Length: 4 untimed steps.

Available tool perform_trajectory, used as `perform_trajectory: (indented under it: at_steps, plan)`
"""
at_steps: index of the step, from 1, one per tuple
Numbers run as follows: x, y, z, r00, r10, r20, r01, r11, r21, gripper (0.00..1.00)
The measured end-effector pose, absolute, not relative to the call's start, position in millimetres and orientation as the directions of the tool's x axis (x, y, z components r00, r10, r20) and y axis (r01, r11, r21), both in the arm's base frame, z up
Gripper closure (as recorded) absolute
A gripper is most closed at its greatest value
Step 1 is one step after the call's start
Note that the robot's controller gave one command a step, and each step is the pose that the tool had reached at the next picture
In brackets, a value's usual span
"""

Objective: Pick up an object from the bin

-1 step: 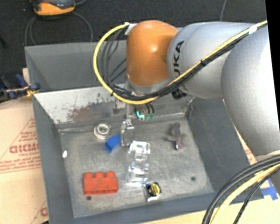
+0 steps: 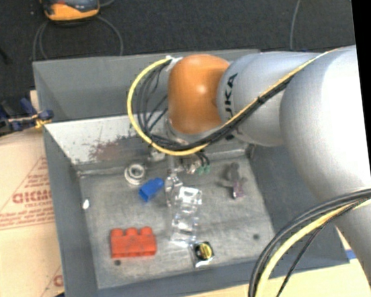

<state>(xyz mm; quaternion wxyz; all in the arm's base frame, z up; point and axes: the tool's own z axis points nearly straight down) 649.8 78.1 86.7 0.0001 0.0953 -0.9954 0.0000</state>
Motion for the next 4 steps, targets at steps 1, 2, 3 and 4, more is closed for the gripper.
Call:
perform_trajectory:
  at_steps: [1,2,3,4]
  plan:
    - [646.7,96,75,-0.985,-0.172,-0.011,-0.172,0.985,-0.003,0.0]
    - [649.3,97,78,-0.985,-0.17,-0.021,-0.17,0.985,0.001,1.0]
    - [636.3,70,192,-0.941,-0.338,-0.012,-0.338,0.941,-0.004,1.0]
    - [639.8,106,244,-0.825,-0.566,-0.01,-0.566,0.825,-0.004,1.0]
